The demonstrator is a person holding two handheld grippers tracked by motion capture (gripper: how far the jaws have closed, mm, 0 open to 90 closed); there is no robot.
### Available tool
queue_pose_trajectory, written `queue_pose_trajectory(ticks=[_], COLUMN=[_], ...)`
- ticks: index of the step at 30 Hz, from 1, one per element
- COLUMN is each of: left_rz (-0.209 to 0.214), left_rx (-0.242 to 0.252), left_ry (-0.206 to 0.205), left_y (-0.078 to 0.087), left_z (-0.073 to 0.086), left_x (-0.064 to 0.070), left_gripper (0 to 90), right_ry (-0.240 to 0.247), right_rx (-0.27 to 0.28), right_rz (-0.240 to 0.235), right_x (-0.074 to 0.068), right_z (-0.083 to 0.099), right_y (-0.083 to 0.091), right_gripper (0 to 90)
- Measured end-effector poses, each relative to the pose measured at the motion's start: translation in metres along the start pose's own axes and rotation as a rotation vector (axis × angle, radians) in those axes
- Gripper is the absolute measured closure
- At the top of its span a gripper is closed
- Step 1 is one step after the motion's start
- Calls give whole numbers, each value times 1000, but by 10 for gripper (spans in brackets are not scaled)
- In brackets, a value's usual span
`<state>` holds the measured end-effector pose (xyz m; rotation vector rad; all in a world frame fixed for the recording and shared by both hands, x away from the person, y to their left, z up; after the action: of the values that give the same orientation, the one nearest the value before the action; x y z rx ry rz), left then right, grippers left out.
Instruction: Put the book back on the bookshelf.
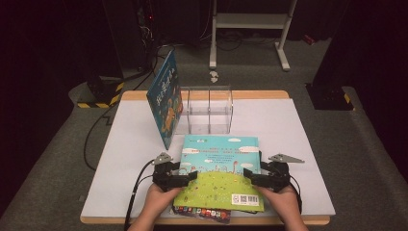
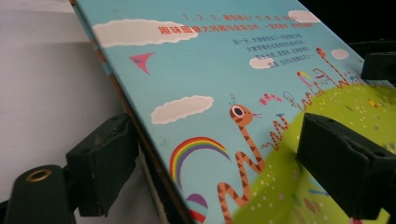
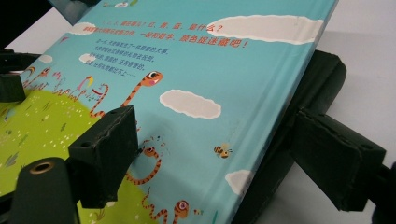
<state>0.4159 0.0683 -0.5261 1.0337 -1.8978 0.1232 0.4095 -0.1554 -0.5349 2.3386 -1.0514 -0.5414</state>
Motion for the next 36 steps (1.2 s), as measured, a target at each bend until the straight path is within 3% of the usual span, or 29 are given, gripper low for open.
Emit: queue_pose_trajectory(ticks=[4,11,18,22,26,30,36], left_rz=[-10,11,-15,-16,-7,-13,-2], left_rx=[-10,3,-17,-1,42,60,126], left_ry=[-21,-72,-82,-76,-69,-75,-44], left_y=[0,-1,-3,-2,2,8,20], left_z=[1,5,4,2,-7,-16,-33], left_x=[3,16,17,19,22,19,18], left_gripper=[124,123,138,163,214,245,306], right_ry=[-2,-45,-55,-59,-33,-17,33], right_rx=[-4,-9,-23,16,65,72,71], right_rz=[-6,-50,-51,-50,-53,-57,-41], right_x=[1,4,4,4,1,-2,-10], right_z=[2,6,7,0,-13,-22,-41], right_y=[0,-1,1,7,14,13,9], right_gripper=[148,147,173,244,280,300,313])
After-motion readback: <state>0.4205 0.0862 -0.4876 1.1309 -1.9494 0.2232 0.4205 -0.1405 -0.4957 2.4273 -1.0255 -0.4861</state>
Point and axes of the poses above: each handheld gripper's, and its own axes: y roughly backward along the jaws, z roughly out of its underside, x roughly to its right, the point moved 10 cm from there along -y, roughly forward along the jaws, and after that the axes turned 12 degrees about y, right-handed, at the moved point
